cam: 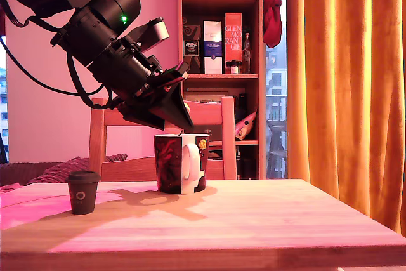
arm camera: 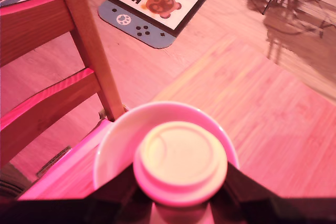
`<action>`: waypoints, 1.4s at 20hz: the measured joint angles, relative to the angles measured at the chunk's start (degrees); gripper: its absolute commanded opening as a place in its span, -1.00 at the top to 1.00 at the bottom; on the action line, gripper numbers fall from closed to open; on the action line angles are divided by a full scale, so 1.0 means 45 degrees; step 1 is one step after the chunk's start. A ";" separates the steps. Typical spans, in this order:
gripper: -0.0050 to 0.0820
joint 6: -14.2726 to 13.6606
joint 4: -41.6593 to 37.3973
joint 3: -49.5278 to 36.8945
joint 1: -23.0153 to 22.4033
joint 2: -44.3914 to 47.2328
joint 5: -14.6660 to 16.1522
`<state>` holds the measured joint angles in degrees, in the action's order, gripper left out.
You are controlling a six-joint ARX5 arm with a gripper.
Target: Pick up the coffee capsules on the table and drop them inside the coffee cup
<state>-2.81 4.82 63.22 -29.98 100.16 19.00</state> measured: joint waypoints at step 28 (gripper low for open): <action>0.92 -0.0107 0.1632 0.0000 -0.0073 -0.2215 0.0393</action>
<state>-3.29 12.16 63.22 -30.30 90.19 20.78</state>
